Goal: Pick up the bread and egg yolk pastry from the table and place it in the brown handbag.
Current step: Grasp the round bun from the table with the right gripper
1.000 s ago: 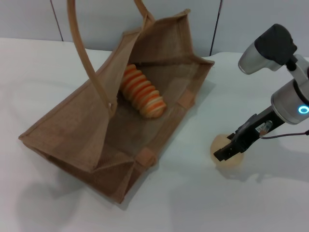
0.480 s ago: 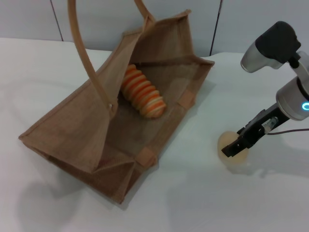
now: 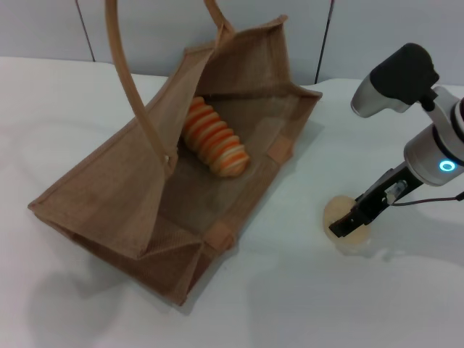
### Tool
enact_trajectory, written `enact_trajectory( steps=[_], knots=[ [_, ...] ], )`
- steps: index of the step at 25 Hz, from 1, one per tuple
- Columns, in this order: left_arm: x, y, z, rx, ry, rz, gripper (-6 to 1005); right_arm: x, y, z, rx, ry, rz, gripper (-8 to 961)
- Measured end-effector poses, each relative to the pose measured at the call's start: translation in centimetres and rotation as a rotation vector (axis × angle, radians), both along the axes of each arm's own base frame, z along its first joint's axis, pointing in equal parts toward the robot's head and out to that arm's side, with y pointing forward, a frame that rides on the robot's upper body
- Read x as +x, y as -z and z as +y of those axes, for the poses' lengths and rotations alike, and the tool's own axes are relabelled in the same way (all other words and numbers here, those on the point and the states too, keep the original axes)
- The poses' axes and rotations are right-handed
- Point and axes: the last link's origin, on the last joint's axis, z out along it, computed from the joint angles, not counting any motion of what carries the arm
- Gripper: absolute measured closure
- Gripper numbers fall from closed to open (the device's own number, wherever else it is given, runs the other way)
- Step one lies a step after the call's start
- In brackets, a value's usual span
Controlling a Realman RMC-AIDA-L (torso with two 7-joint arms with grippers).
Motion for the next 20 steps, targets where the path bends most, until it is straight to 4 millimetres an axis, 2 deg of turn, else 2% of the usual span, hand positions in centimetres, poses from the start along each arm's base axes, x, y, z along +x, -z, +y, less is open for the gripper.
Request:
enact_trajectory(
  steps=[17,20],
  knots=[
    [-0.03,-0.05,0.02,0.003,-0.002,-0.003,887,-0.01,0.24,0.12,-0.007,-0.003,-0.013,191],
    [-0.04,-0.06,0.02,0.004,-0.003,-0.003,887,-0.05,0.28,0.1,-0.007,-0.002,-0.01,222]
  ],
)
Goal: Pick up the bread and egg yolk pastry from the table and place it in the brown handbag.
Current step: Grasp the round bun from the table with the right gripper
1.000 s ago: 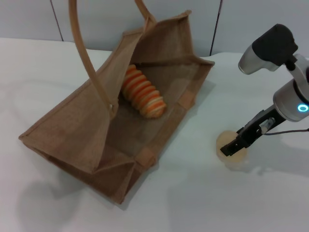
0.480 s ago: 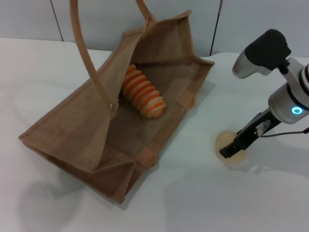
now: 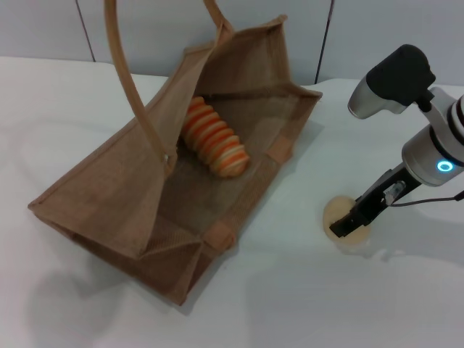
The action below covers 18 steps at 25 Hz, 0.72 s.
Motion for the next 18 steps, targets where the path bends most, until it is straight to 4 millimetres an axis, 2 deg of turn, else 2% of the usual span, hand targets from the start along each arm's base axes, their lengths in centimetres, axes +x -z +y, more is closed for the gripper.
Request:
enact_trajectory(
  steps=[18],
  knots=[
    [0.07,-0.09,-0.05,0.004,0.003,0.001,887,-0.06,0.06,0.01,0.0,-0.002,0.003,292]
  ],
)
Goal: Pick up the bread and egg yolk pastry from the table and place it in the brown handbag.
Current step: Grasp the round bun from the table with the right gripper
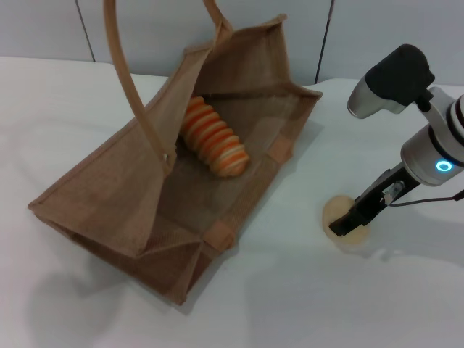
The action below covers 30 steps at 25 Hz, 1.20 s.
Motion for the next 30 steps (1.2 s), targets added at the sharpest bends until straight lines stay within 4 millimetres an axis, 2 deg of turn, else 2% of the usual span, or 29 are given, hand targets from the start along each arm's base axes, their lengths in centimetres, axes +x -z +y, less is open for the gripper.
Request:
enact_trajectory(
  steps=[8,22,30],
  knots=[
    [-0.15,0.09,0.01,-0.003,-0.005,-0.001,887,-0.18,-0.1,0.2,0.012,-0.003,0.009,297],
    [-0.26,0.15,0.06,-0.005,-0.006,0.0,887,-0.35,-0.03,0.36,0.024,-0.003,0.029,378],
    [-0.27,0.12,0.07,-0.003,-0.007,-0.003,887,-0.19,-0.13,0.36,0.028,0.002,0.031,382]
  ],
)
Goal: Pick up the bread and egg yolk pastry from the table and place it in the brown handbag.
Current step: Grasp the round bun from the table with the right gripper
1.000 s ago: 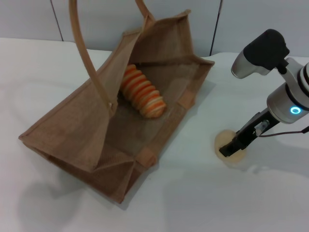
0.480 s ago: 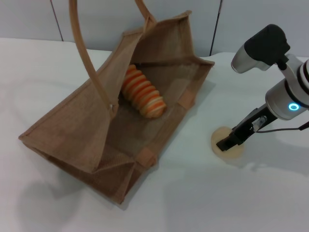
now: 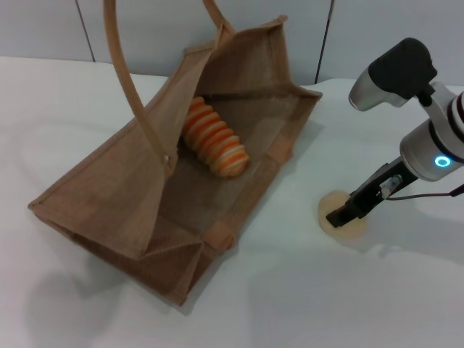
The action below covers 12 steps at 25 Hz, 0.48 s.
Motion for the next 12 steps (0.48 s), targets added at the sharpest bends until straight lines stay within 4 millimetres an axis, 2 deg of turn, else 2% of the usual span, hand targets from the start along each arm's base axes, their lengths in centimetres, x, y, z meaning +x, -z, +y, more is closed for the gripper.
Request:
enact_trajectory(
  steps=[12],
  knots=[
    [-0.12,-0.05,-0.04,0.003,-0.003,-0.001,887,-0.3,-0.12,0.18,0.006,-0.008,0.003,406]
  ],
)
